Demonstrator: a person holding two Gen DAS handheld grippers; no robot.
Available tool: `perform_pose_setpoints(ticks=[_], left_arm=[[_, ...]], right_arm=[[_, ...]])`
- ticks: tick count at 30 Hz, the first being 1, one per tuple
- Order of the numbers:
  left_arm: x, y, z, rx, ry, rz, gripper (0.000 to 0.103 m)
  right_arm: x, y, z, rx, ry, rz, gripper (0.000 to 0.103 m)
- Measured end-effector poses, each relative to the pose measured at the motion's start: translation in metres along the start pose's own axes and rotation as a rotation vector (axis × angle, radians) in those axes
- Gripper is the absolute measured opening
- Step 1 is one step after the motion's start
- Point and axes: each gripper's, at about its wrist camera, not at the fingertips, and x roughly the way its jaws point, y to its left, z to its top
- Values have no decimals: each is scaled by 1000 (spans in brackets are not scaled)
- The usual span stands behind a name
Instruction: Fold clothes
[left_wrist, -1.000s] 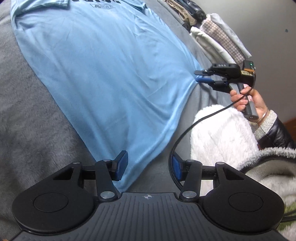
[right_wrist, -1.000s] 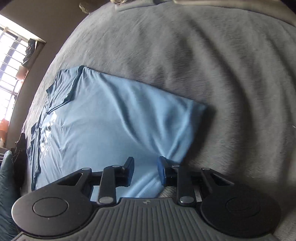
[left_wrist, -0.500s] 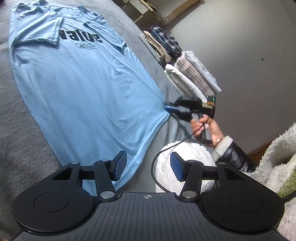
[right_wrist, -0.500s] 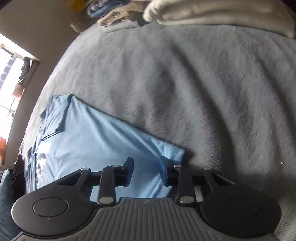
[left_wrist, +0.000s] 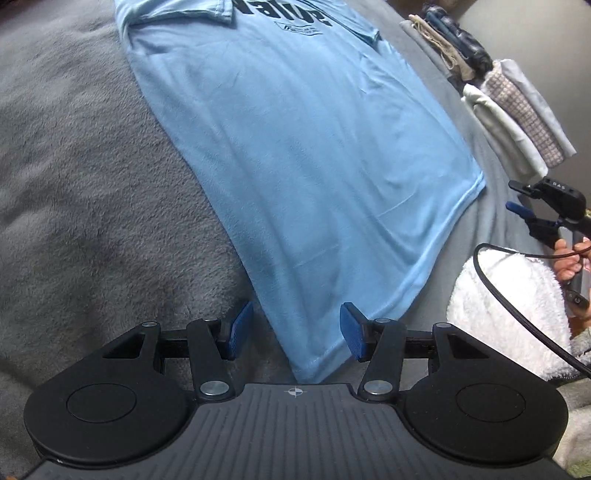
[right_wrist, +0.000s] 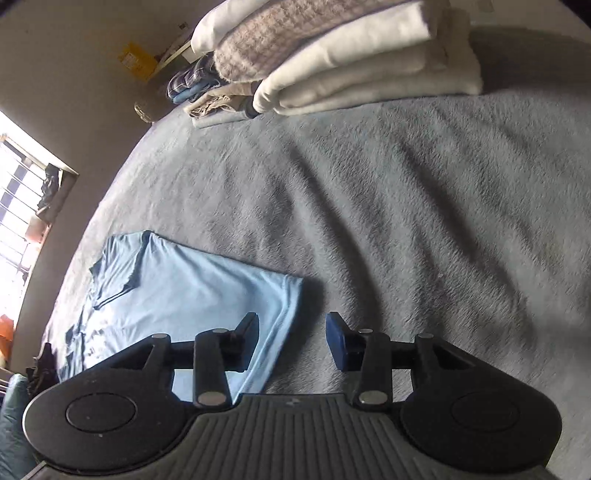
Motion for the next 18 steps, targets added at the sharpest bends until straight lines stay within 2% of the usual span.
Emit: perform_pose_setpoints(ticks=[2,5,9,18], left_arm=[[1,2,0,-25,-5,-2,52],[4,9,5,-52,-14,2,51],[6,21,11,-77,-66,-10,51],[21,43,6,-143,23,-141,45]], right_arm=[[9,0,-5,55,22,40,43],[17,-2,-12,99,29,50,43],[21,-4,-17,125,25,55,43],[33,-10,-24,164,44,52,43]])
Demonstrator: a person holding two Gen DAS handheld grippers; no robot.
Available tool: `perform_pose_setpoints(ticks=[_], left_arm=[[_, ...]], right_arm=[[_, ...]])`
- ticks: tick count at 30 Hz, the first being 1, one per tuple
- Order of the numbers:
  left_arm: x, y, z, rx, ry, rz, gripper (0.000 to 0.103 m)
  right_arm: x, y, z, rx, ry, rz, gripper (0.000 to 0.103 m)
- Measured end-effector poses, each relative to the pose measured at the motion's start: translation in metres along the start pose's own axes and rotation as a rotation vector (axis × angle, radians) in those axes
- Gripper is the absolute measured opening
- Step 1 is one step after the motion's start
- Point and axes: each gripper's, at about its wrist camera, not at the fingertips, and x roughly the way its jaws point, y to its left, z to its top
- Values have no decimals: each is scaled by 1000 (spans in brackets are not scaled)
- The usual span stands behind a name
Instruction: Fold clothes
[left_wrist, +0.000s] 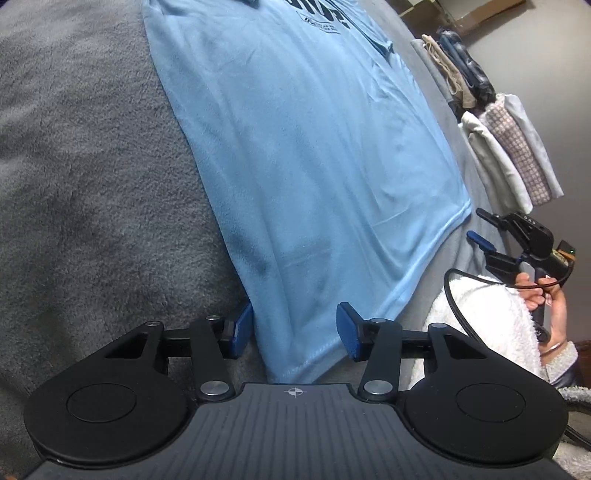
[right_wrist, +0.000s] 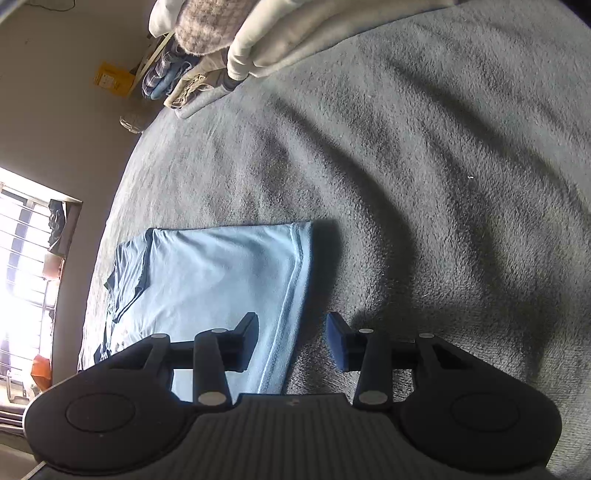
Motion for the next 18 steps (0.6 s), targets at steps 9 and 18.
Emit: perform_pose_setpoints(ticks=[9,18], left_arm=[[13,9,-7,-35,117,-126,44],[19,4,-11,35,160,-117,35]], right_arm=[[4,-10,1,42,22,27,44],[11,-24,12,143,-85,89,44]])
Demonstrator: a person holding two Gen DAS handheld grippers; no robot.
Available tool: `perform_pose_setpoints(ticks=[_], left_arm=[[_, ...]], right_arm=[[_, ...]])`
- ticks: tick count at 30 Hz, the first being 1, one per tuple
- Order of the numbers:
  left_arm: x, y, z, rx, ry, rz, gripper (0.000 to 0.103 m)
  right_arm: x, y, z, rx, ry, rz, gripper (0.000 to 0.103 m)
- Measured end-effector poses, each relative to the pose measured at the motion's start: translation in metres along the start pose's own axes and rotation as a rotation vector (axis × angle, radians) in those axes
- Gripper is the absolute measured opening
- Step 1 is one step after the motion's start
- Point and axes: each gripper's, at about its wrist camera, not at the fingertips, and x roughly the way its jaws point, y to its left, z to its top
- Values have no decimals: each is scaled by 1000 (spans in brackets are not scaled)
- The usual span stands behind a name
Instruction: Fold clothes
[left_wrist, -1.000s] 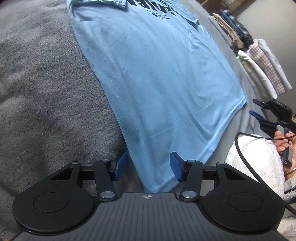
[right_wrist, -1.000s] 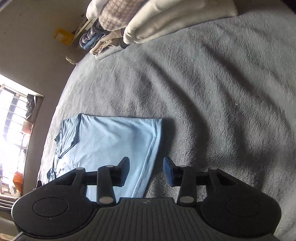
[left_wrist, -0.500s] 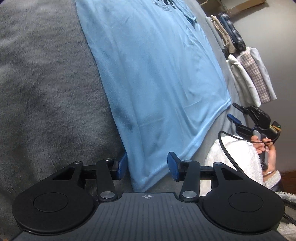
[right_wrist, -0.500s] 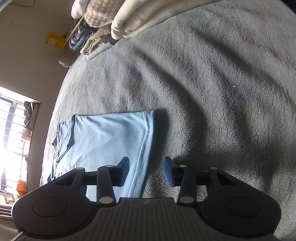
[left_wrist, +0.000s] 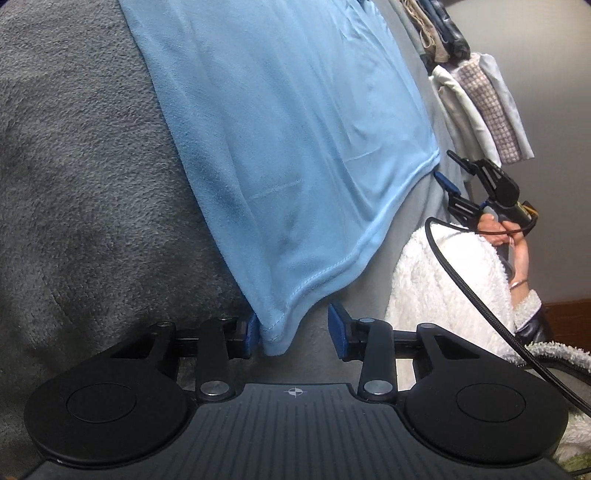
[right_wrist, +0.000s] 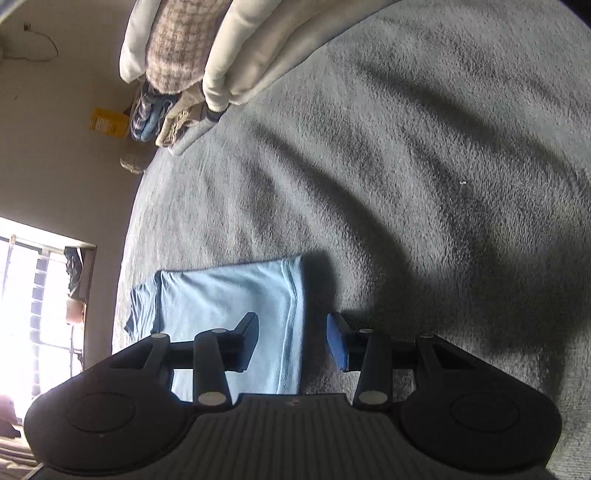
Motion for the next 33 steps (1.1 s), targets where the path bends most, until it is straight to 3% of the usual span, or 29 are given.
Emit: perform_pose_setpoints(ticks=[7,12,15,17,19,22,33], left_arm=[[2,8,1,-33,-3,-5,27],[2,8,-2,-6,-9,10,9],[1,2,-3,41,-24,20,4],[-1,-4,-3,85,-43,40,3],[-5,-14,-3,159,-72,74,3],[-20,-24,-2,230,-132,68,3],[-93,-1,37,112,-441,-54,3]], right_arm=[[17,-12,12,62,-12,31,43],[33,-15,22,82,14,129,43],[42,-10,21,37,40,129,35],[44,-6,20,16,58,127,16],[44,-1,18,-12,64,135,3],[37,13,17,-67,48,158,2],[36,110,32,-224,42,249,2]])
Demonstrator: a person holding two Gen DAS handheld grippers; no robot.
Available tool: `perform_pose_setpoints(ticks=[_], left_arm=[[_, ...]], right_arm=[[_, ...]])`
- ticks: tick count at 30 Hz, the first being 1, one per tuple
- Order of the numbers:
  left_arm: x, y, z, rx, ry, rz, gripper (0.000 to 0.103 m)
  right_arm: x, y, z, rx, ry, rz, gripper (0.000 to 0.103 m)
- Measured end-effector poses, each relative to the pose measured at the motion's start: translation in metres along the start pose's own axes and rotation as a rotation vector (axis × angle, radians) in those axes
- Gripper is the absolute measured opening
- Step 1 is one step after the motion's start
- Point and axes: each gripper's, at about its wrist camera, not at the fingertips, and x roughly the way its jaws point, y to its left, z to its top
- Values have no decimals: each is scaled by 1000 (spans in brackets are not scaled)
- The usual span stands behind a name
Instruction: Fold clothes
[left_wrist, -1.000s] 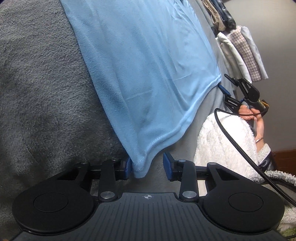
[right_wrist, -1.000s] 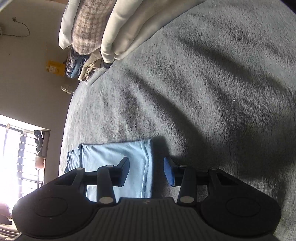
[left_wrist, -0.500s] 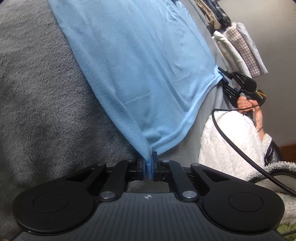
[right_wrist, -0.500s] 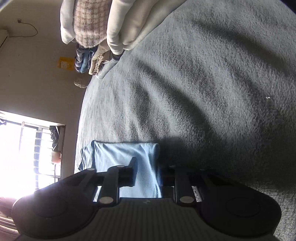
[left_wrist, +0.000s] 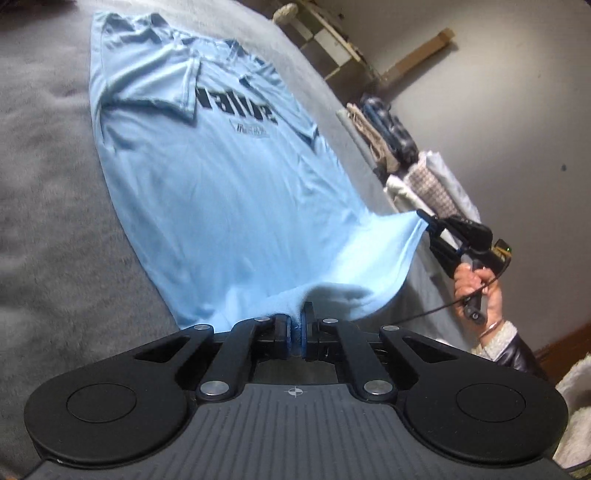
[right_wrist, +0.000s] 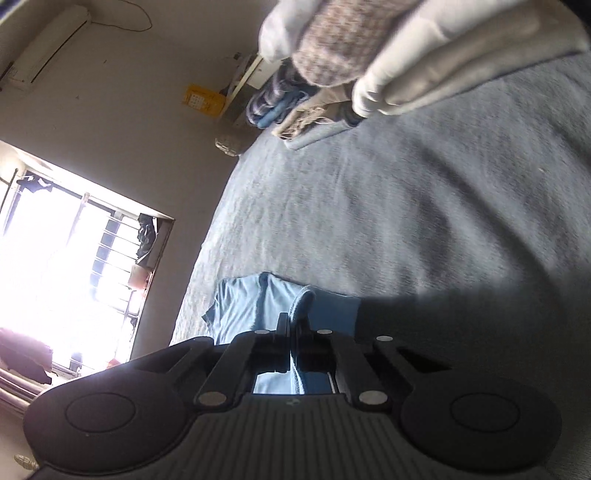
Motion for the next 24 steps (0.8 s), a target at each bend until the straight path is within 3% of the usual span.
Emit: perform_pose_setpoints(ticks=[12,24], left_arm=[[-12,44,85,-4,-340,46,3],[1,134,167,-152,-523,73,2]], right_arm=[[99,98,26,-116,35,68,2],[234,166,47,-191,48,95,2]])
